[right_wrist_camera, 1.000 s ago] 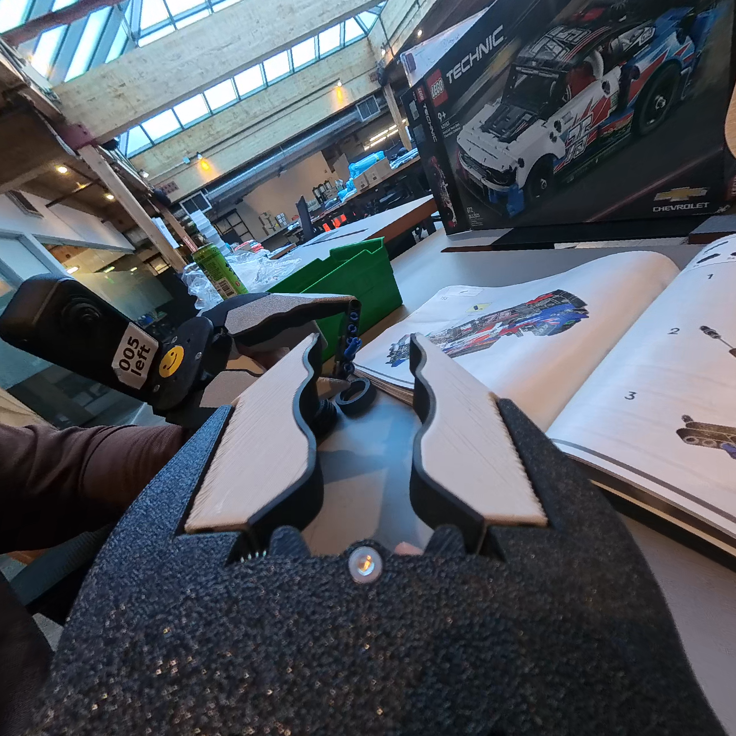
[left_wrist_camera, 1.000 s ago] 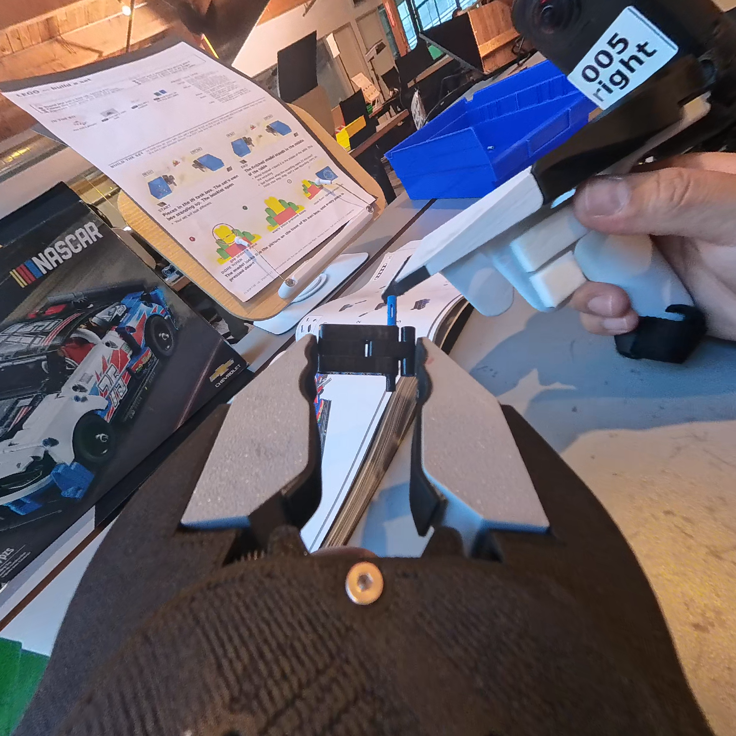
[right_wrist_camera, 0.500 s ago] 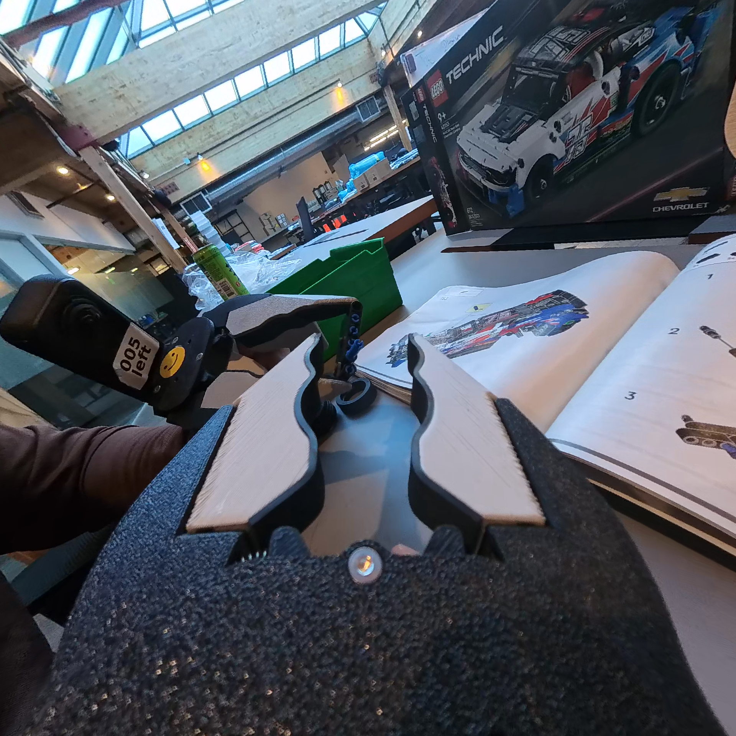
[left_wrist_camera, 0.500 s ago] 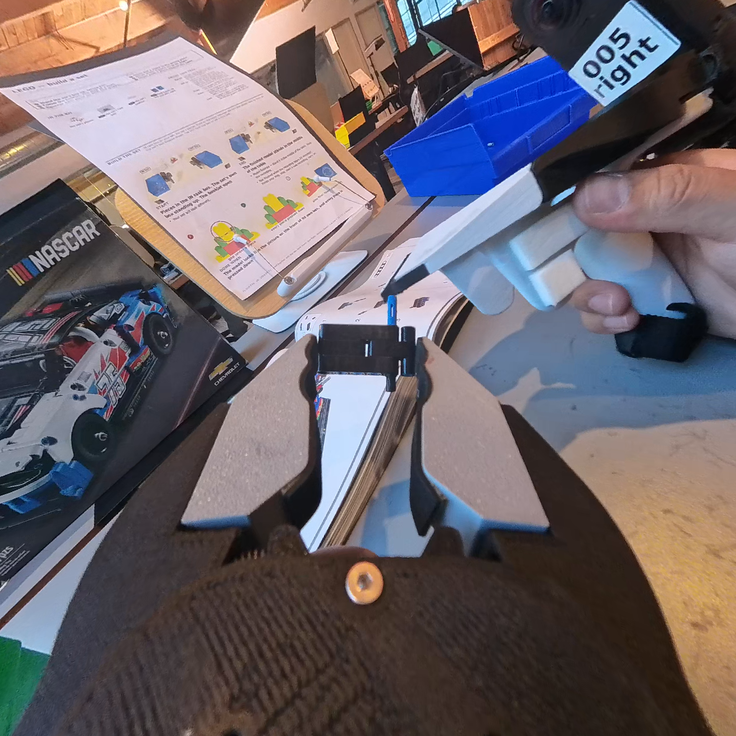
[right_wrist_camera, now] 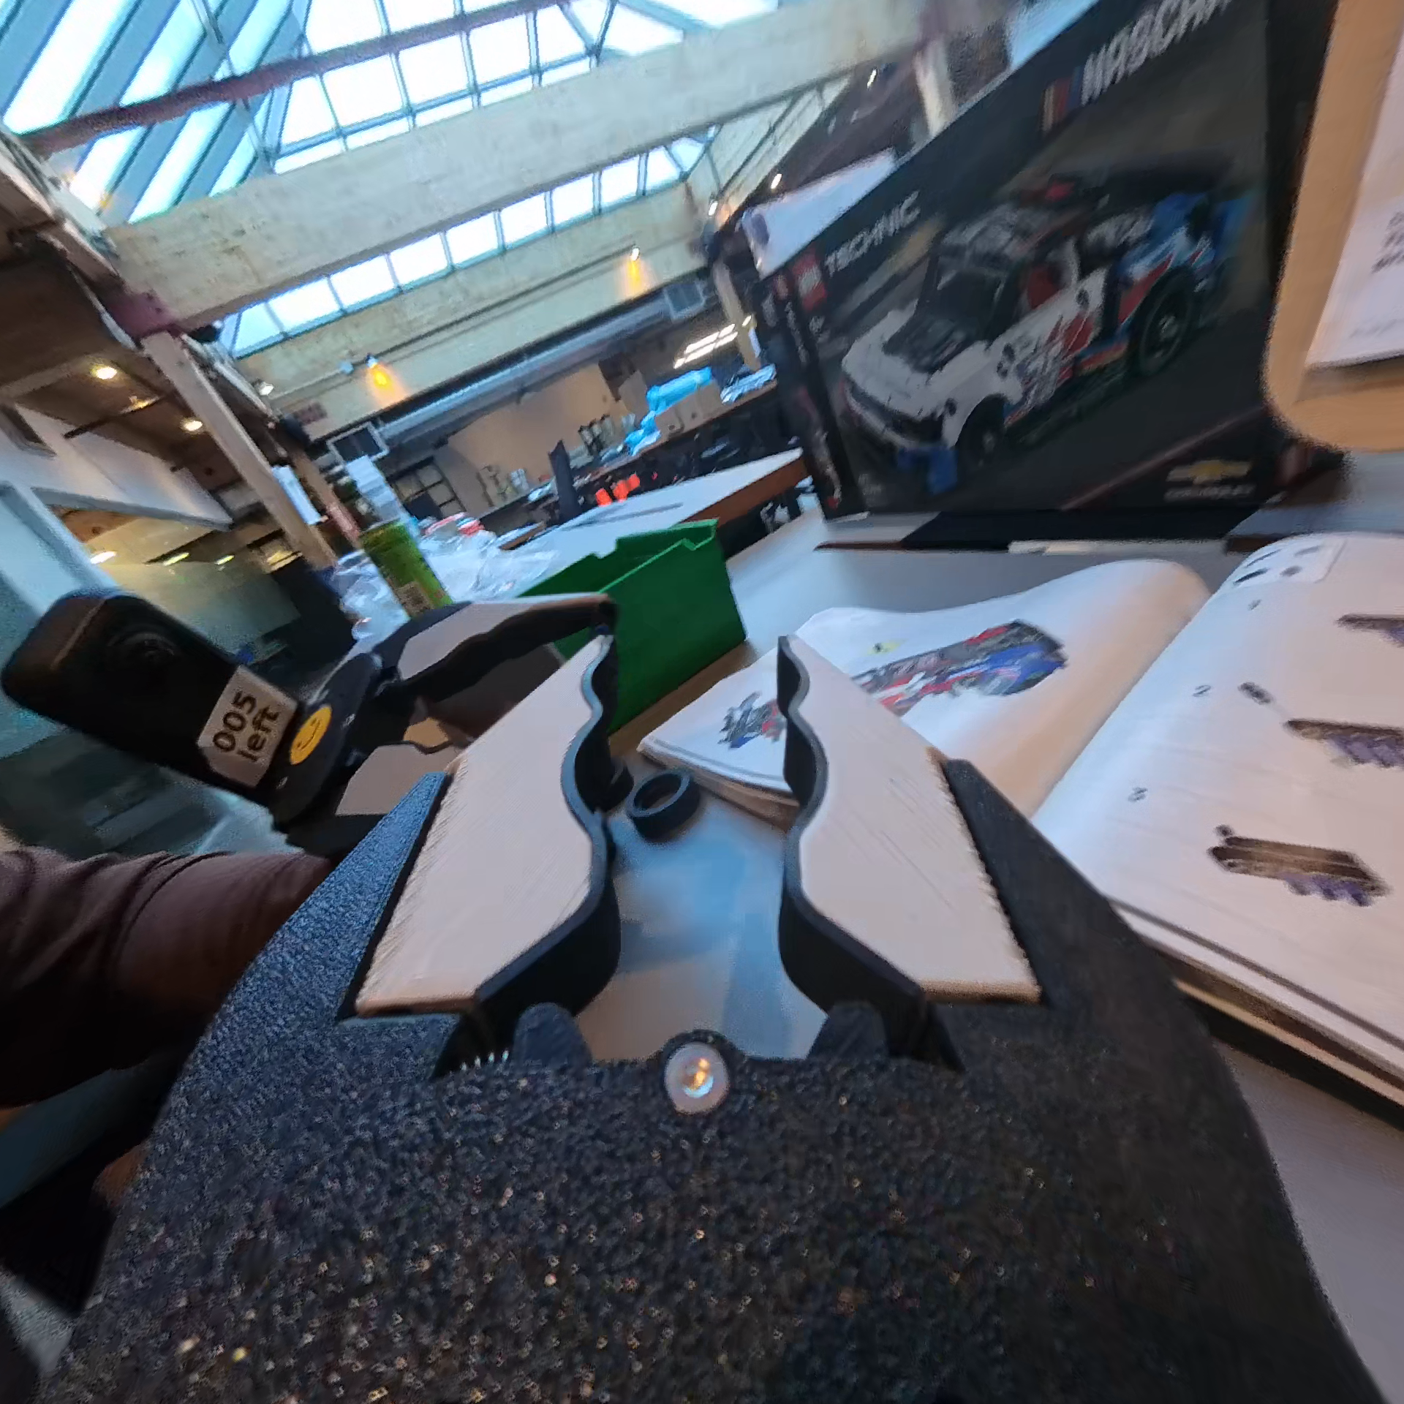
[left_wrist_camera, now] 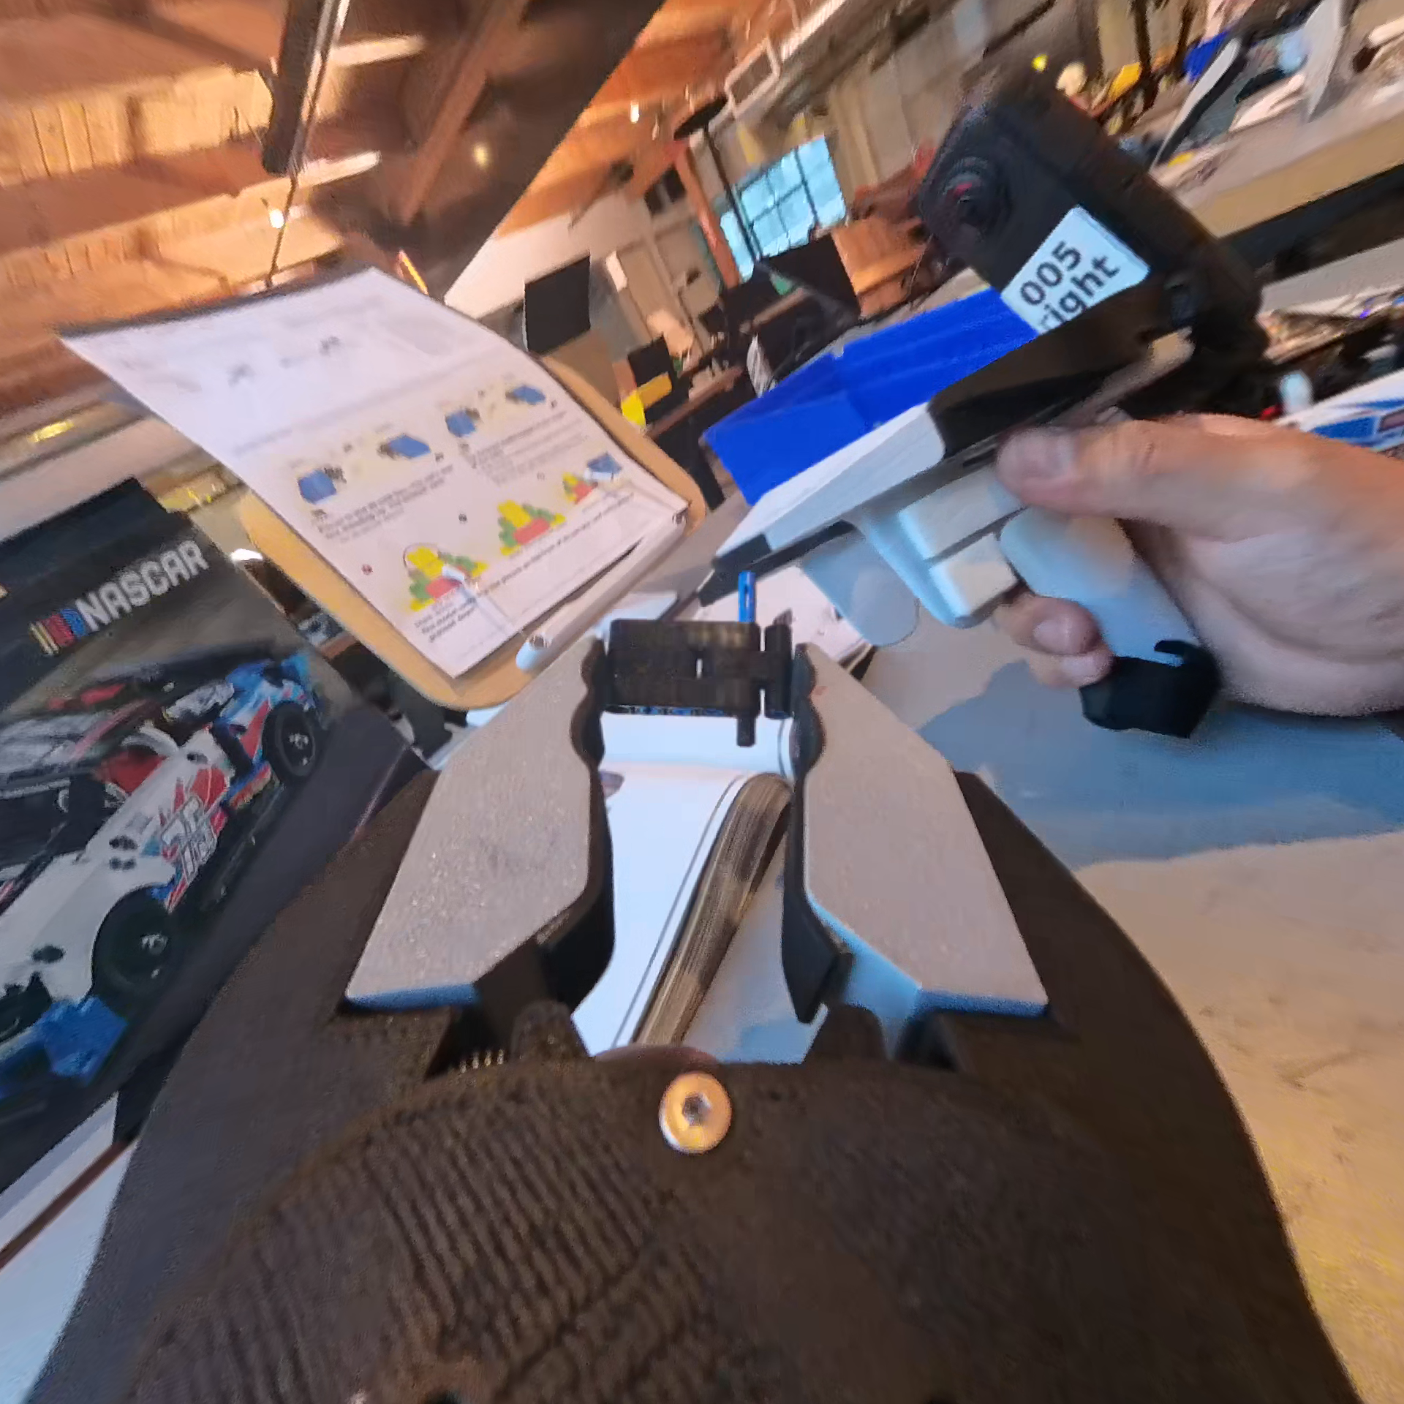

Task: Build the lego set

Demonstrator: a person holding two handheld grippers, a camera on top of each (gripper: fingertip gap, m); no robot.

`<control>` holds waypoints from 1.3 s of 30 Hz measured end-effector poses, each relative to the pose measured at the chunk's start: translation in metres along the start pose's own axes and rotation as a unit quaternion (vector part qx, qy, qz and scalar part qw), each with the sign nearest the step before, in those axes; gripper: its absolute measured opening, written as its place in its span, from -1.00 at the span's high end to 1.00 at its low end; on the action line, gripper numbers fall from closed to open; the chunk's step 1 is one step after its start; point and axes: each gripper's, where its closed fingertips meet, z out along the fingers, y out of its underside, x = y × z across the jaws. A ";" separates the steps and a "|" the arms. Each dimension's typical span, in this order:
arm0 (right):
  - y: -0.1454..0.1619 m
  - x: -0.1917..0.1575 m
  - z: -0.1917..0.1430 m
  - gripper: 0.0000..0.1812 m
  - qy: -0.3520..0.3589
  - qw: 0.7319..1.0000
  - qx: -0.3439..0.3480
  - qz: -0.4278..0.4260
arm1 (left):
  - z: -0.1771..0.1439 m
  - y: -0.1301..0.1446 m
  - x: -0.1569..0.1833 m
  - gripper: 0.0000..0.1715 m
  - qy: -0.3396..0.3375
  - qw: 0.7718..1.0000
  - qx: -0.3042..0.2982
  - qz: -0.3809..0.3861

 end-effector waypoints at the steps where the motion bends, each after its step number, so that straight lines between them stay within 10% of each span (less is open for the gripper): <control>1: -0.005 0.002 -0.003 0.56 0.010 1.000 0.014 -0.009 | -0.001 -0.003 0.000 0.46 -0.001 1.000 0.011 0.005; 31: 0.002 -0.001 -0.001 0.75 0.029 0.997 -0.022 -0.062 | 0.000 0.006 -0.011 0.45 -0.042 0.999 -0.022 0.022; 39: 0.023 -0.029 0.011 0.78 -0.061 0.995 -0.060 -0.041 | 0.000 0.008 -0.012 0.46 -0.045 0.999 -0.027 0.014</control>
